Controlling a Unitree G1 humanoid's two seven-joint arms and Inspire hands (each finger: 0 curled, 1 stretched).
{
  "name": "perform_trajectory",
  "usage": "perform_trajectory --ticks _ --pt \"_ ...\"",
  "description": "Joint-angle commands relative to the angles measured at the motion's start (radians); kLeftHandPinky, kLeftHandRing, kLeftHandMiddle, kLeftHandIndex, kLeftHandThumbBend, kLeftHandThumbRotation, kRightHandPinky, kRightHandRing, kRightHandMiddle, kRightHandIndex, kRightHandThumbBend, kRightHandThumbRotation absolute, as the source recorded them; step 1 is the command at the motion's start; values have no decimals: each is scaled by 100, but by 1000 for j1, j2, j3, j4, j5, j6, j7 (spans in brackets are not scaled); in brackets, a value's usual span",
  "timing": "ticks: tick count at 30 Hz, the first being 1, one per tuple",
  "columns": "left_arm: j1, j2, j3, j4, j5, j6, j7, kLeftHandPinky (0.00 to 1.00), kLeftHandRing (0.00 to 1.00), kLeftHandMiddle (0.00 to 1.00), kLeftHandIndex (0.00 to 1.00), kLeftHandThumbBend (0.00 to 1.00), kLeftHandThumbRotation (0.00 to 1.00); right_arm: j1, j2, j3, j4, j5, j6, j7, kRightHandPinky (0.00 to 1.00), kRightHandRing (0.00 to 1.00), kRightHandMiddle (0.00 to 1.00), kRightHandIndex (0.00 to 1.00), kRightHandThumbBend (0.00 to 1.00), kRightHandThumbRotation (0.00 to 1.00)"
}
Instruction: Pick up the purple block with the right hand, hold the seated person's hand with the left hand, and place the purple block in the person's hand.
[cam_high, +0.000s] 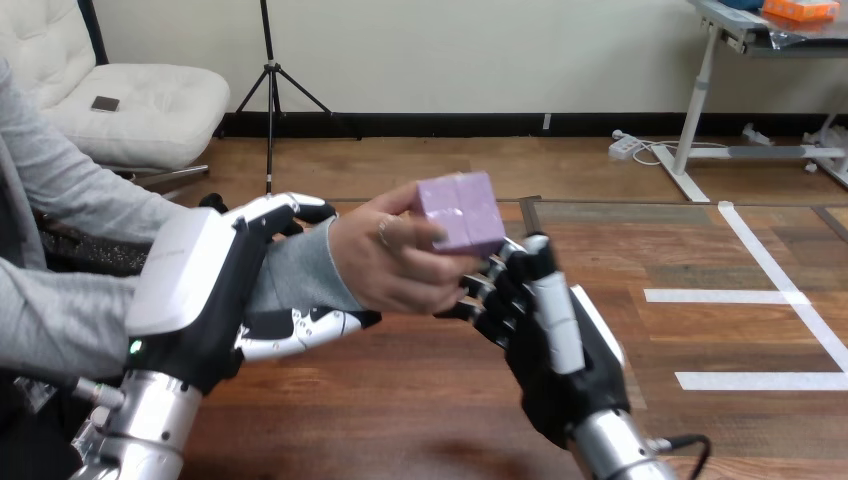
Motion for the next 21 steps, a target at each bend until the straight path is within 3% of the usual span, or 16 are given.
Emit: perform_trajectory --ticks 1,15,21 --pt "17 -5 5 -61 -80 -23 -53 60 71 75 72 95 57 -18 -19 -29 -54 15 -8 27 63 74 81 83 92 91" --pt "76 -13 38 -74 -211 -56 -121 57 73 75 72 100 54 3 -35 -70 -39 25 -26 67 67 75 82 84 95 93" --pt "101 -15 51 -79 -246 -64 -137 57 73 75 72 100 60 19 -36 -86 -49 30 -26 79 68 76 82 84 96 94"
